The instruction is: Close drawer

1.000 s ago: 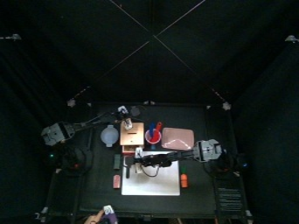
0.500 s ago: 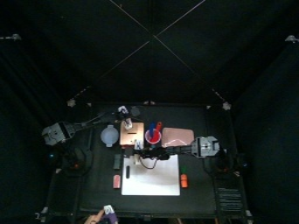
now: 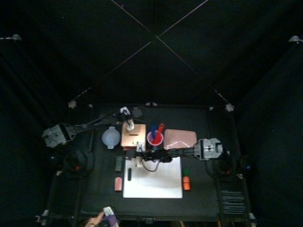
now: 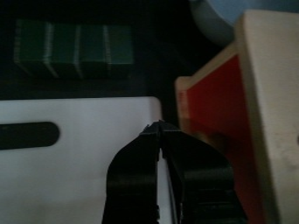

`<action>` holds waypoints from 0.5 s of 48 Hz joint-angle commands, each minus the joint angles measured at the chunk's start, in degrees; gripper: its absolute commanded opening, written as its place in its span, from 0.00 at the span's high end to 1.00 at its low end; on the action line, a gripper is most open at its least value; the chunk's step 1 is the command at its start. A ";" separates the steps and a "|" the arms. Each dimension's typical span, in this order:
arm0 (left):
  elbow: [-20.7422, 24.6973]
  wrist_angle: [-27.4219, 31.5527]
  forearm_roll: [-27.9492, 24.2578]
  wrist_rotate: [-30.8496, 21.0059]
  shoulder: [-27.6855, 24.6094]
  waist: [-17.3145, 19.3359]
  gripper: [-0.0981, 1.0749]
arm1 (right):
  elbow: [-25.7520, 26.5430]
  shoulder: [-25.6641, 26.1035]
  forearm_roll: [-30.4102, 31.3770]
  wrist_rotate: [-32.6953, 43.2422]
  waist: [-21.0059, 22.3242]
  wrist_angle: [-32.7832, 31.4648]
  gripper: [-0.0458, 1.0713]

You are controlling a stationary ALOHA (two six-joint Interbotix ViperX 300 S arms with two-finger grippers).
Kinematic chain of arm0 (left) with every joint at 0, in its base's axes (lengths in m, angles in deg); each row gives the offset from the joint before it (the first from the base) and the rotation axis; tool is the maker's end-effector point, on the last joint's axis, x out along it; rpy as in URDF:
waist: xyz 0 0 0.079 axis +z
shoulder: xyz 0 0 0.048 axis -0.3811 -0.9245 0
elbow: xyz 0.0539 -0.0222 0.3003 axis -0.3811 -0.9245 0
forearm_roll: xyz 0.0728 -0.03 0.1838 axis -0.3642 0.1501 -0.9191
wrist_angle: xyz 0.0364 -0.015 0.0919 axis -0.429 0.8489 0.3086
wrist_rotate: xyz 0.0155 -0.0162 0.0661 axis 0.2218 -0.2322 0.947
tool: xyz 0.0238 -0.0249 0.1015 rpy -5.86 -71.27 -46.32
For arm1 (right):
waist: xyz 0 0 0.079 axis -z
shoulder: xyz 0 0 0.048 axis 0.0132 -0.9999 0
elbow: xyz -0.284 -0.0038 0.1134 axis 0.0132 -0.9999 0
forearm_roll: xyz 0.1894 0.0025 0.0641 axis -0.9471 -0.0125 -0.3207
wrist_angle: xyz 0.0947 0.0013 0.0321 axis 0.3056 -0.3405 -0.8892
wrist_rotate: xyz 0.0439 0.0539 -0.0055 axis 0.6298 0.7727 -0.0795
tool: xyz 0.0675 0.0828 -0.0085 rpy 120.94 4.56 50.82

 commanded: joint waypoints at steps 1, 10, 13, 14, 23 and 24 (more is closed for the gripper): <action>1.14 -1.76 0.97 -0.09 2.72 0.26 0.28 | -1.85 5.54 -1.05 0.09 -1.14 2.64 0.69; -1.58 -6.42 3.08 -0.09 7.21 -0.09 0.28 | -10.81 12.48 -4.13 0.09 -1.14 13.97 0.69; -3.25 -8.09 3.34 -0.09 8.96 -0.88 0.28 | -14.50 15.47 -4.57 -0.18 -1.14 16.52 0.69; -3.78 -8.53 3.43 -0.18 9.58 -1.41 0.28 | -15.56 16.35 -4.57 -0.18 -1.14 16.96 0.69; -9.84 -12.39 7.38 -0.44 16.17 -6.42 0.28 | -24.70 24.17 -5.01 -0.09 -1.58 19.51 0.69; -10.55 -12.92 8.00 -0.44 16.88 -6.86 0.28 | -25.49 24.96 -5.01 -0.09 -1.58 19.78 0.69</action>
